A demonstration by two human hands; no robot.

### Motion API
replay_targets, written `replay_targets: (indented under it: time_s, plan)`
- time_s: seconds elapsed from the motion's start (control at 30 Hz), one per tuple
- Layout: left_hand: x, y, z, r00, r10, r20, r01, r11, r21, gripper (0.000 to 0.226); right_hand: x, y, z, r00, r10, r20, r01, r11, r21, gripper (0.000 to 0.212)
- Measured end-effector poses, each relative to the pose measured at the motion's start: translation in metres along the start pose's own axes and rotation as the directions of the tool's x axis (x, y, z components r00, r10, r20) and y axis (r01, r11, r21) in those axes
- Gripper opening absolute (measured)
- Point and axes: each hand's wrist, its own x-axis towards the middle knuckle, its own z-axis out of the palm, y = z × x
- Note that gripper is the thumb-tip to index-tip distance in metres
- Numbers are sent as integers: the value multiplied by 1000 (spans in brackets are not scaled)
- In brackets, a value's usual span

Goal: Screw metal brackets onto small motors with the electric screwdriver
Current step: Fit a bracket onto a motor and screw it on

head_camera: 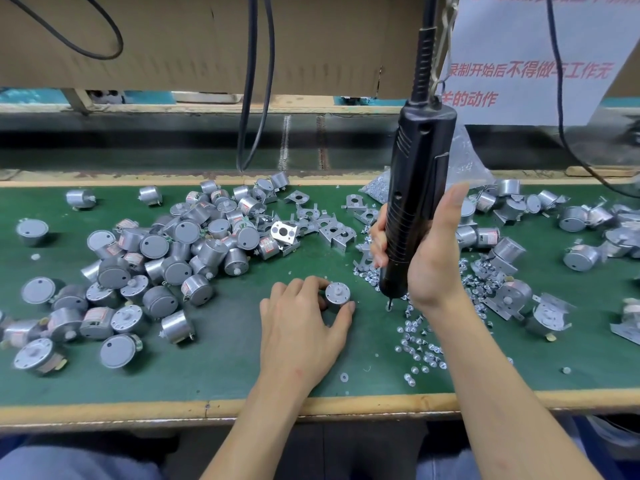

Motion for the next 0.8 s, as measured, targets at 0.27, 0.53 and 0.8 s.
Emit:
replay_targets:
  time_s: [0.27, 0.53, 0.8]
  plan:
    - [0, 0, 0, 1000, 5, 3, -5, 1000, 9, 31, 1, 1, -1, 1000, -5, -18, 4, 1000, -13, 97]
    - [1, 0, 1, 1000, 6, 1, -6, 1000, 8, 32, 2, 2, 1, 1000, -9, -23, 9, 1000, -11, 99]
    - [1, 0, 0, 1000, 6, -3, -6, 1000, 2, 31, 0, 0, 0, 1000, -13, -23, 12, 1000, -19, 100]
